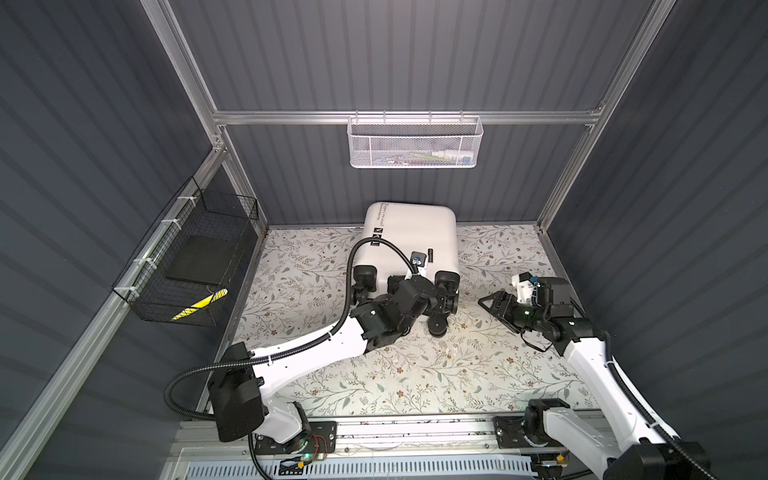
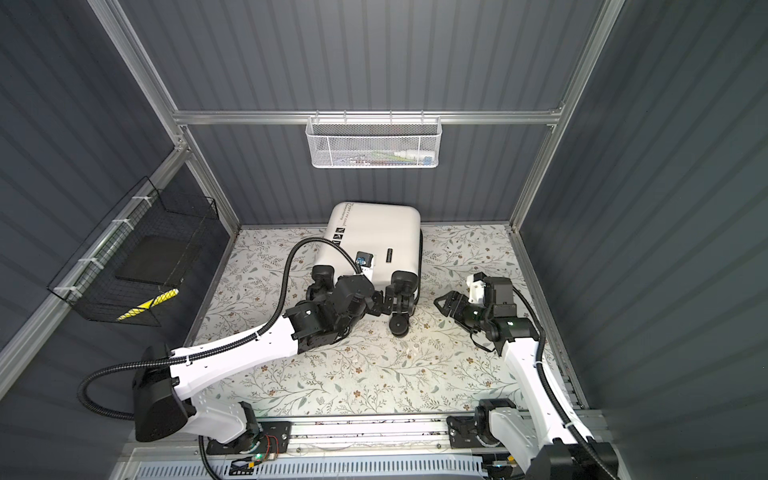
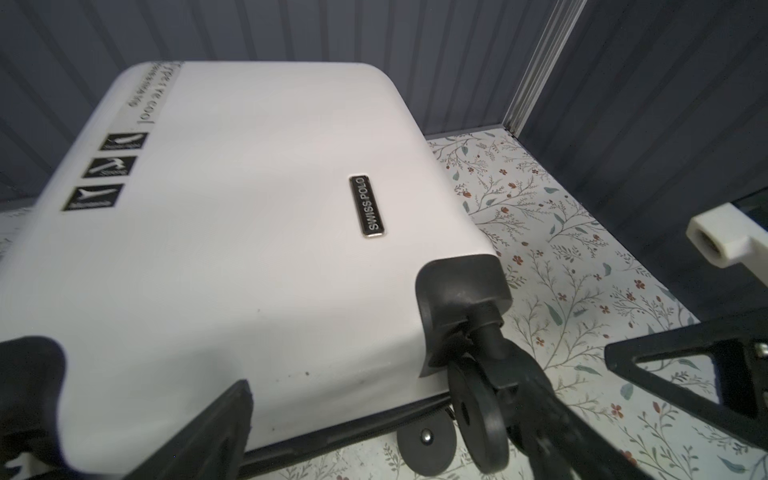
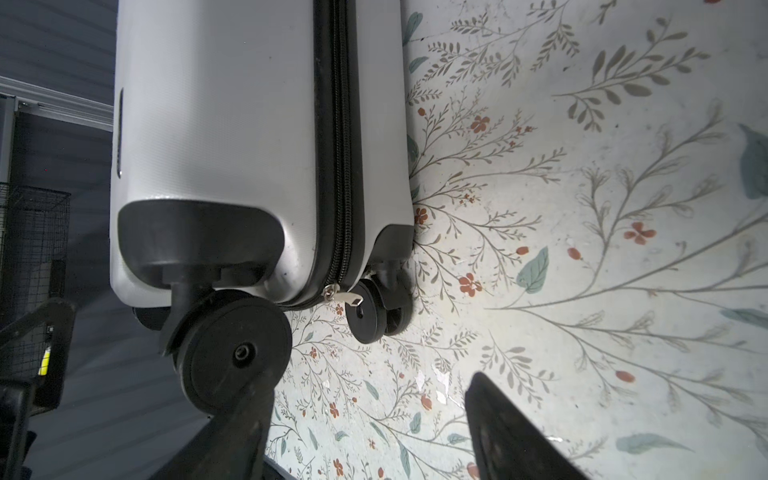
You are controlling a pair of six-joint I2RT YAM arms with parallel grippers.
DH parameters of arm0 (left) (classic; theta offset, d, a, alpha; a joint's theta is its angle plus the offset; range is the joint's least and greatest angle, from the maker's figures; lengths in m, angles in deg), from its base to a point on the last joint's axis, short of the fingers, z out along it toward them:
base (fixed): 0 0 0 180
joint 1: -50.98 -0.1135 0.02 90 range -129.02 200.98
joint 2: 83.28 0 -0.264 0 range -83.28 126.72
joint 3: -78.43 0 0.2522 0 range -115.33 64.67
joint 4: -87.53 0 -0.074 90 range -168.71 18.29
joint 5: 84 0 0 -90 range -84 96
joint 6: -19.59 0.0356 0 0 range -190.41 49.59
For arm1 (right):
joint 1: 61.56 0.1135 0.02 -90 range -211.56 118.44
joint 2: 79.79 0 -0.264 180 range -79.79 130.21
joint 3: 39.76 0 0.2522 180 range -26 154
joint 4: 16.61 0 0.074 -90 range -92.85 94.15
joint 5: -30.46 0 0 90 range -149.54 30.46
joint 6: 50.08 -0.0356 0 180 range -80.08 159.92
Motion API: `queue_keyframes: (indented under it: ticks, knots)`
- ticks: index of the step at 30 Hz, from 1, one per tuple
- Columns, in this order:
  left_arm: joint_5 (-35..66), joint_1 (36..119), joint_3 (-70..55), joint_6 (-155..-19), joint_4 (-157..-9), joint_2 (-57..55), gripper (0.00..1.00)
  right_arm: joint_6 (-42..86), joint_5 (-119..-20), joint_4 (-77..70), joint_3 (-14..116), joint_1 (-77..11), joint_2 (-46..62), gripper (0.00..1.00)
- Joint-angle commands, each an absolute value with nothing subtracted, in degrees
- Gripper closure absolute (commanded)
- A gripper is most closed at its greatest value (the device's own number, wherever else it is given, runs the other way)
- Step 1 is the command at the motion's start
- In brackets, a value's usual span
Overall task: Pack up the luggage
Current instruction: 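Move the open right gripper toward the zipper pull beside the wheel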
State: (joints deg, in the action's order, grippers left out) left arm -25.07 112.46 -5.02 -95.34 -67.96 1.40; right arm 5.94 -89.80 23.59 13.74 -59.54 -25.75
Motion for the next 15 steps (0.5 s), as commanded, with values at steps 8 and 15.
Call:
queue_keyframes:
  ticks: [8,15]
  knots:
    - [-13.9,114.3,0.8,-106.2,-75.3,3.0,0.0,7.6,-90.5,25.6,6.1,-57.4,-32.8,0.25]
    - [-19.3,117.6,-5.4,-105.1,-71.5,10.0,0.0,7.4,-89.8,26.1,3.7,-56.2,-35.3,0.25]
